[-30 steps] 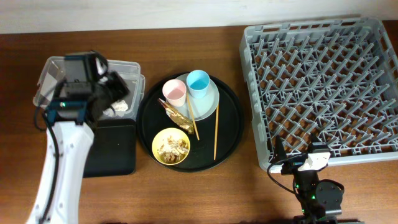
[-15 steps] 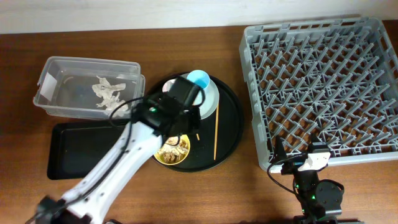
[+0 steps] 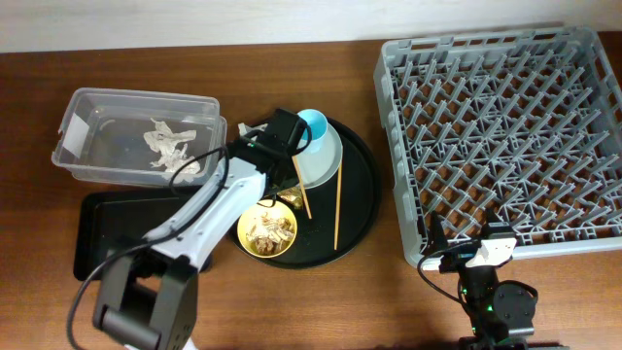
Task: Sort waste into correct bins and load items into the dishwasher rack
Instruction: 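Move the left gripper back to the tray and grasp the gold wrapper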
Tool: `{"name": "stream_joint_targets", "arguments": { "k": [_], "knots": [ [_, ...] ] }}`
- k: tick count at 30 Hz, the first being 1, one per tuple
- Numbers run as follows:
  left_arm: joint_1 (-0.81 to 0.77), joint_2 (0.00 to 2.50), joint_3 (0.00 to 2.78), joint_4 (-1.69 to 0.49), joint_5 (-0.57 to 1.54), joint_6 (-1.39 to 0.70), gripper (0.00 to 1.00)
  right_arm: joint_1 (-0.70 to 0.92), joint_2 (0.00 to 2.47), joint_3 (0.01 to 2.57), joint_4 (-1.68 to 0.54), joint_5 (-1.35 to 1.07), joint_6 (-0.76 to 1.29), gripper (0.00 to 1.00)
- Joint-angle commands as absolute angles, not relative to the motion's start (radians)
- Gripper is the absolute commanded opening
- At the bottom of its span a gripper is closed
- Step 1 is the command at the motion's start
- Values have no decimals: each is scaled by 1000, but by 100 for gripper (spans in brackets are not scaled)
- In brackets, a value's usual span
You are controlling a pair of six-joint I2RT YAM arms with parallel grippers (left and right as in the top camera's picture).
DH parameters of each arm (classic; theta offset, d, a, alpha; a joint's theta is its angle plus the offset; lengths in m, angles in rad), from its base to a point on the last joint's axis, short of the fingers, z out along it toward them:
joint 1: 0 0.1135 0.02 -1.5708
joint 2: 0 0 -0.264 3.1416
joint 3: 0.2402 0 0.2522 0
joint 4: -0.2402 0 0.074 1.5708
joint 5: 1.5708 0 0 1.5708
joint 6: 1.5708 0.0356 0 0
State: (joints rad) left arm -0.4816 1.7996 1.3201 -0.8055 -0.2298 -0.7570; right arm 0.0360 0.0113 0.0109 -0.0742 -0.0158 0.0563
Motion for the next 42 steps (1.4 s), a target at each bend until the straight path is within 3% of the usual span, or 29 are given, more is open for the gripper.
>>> {"name": "stream_joint_targets", "arguments": {
  "k": [1,11,29,33,39,42],
  "knots": [
    [-478,1852,1308,-789,-250,-800,47,31,6,6,-80,-4,59,98],
    [-487,1904,1303,-780,-149,-799,47,31,6,6,-80,-4,59,98],
    [-534,1904,1229,-653,-180,-747,47,31,6,6,-80,-4,59,98],
    [-535,1904,1229,-666,-179,-747,41,31,6,6,-80,-4,59,98],
    [-535,1904,1192,-663,-180,-747,40,31,6,6,-80,-4,59,98],
    [-534,1904,1188,-655,-180,-747,25,31,6,6,-80,-4,59,98]
  ]
}}
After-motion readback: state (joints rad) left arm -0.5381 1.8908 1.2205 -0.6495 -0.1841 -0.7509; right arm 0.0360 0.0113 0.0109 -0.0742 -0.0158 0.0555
